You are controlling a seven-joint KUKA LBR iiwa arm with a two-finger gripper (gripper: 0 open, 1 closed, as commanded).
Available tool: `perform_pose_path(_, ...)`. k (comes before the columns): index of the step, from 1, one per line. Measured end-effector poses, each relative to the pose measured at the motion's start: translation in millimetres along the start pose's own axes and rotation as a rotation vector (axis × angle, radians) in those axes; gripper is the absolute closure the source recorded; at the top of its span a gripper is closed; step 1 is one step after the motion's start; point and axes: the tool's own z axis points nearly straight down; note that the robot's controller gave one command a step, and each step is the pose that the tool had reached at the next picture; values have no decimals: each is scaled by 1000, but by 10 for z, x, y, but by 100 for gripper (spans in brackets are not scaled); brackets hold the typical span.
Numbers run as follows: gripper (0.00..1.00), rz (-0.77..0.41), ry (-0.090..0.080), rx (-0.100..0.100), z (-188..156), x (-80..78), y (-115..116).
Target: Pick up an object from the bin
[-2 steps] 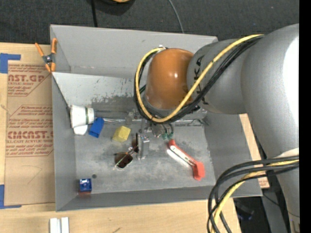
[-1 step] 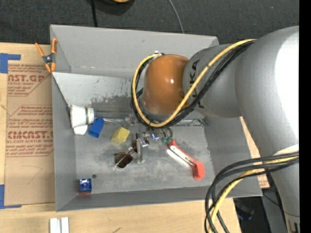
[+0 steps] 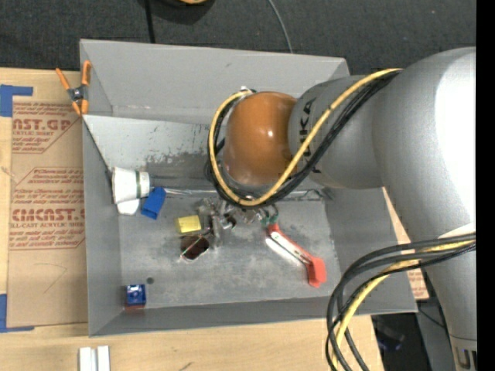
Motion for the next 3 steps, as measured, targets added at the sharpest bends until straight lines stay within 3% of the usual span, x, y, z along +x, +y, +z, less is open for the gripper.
perform_pose_path(1, 100, 0, 0, 0, 0, 0, -1)
perform_pose_path(3, 100, -4, -2, 0, -354, -41, 55)
